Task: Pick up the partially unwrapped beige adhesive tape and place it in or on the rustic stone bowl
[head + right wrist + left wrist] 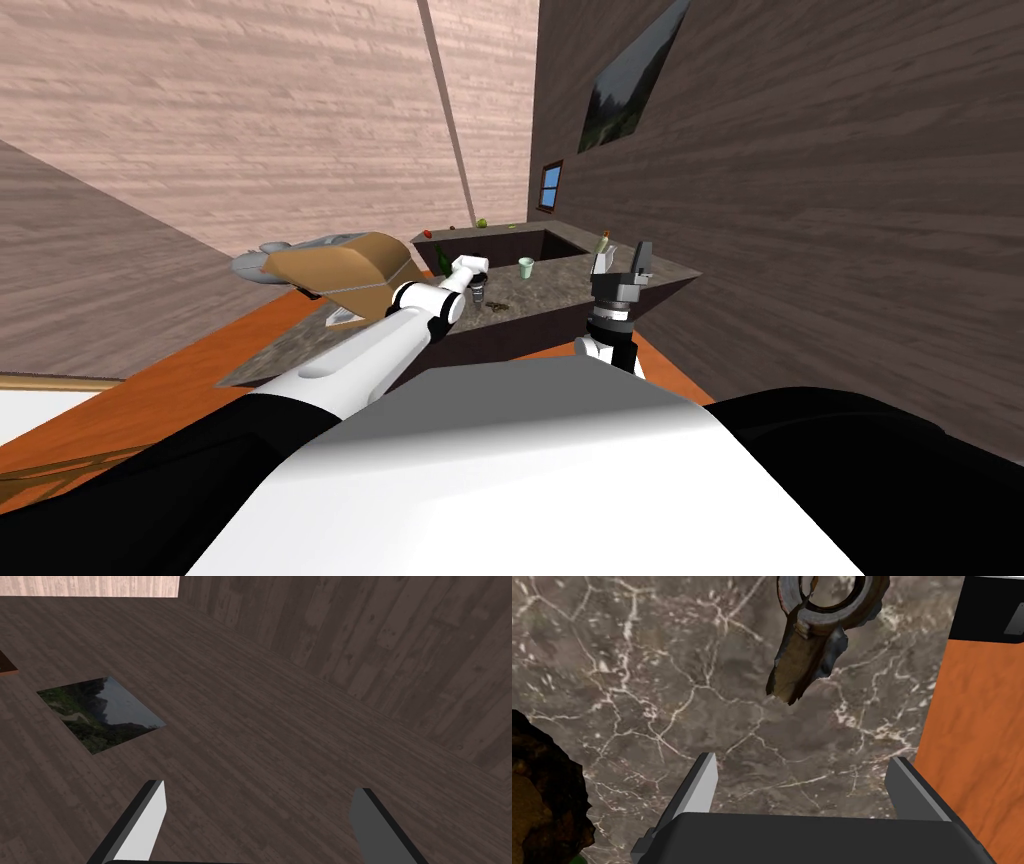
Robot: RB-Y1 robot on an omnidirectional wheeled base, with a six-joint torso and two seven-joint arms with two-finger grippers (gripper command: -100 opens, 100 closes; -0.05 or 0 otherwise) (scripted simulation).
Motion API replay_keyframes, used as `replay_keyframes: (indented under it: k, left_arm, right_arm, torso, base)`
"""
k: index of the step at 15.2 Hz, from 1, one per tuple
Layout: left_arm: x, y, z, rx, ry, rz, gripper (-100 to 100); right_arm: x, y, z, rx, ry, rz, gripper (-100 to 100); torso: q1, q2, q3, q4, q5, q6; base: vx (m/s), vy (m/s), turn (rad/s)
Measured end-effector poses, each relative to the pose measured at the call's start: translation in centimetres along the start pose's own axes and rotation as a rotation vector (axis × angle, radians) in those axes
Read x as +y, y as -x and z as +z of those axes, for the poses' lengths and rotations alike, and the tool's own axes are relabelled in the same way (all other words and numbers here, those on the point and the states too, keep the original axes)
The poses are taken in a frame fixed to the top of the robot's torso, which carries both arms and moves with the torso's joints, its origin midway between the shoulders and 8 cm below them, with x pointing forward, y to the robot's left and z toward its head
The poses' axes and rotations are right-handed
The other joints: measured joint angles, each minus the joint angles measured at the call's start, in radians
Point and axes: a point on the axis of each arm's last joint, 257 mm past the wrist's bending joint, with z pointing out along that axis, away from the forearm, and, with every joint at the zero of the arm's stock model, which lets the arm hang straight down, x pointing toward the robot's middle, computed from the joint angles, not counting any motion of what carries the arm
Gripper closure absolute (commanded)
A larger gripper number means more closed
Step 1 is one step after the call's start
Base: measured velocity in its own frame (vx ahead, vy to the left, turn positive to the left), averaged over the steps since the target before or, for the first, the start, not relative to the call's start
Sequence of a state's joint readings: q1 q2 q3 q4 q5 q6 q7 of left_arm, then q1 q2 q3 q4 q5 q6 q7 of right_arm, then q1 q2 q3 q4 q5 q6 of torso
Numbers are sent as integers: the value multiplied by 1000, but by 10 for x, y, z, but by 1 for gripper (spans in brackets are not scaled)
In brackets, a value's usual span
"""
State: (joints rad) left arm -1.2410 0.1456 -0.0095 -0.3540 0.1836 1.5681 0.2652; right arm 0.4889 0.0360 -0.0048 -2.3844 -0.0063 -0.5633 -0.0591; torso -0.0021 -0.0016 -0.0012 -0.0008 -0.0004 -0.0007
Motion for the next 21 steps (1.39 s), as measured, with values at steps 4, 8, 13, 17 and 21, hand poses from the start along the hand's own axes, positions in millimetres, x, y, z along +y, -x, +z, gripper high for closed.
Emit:
replay_keyframes:
  k: [4, 8, 13, 17, 21]
  left_arm:
    - [6, 9, 7, -22, 19, -17, -100]
    - [2, 20, 6, -61, 0, -29, -100]
    - [5, 42, 19, -150, -2, -42, -100]
    - [10, 44, 28, -189, 1, -30, -100]
    - [12, 46, 41, -181, -1, -28, -100]
  right_arm:
    - [0, 0, 0, 0, 0, 0, 0]
    - [0, 0, 0, 0, 0, 0, 0]
    - [0, 0, 0, 0, 0, 0, 0]
    - [0, 0, 0, 0, 0, 0, 0]
    - [0, 0, 0, 0, 0, 0, 0]
  torso:
    - [1, -1, 0, 0, 0, 0]
    - [-3, -1, -1, 0, -1, 0]
    - [-13, 1, 0, 0, -3, 1]
    - [-10, -2, -1, 0, -3, 1]
    - [4, -1, -1, 0, 1, 0]
  base:
    - [-1, -19, 0]
    - [1, -92, 12]
    - [-17, -201, -9]
    - [20, -143, -13]
    - [-1, 24, 9]
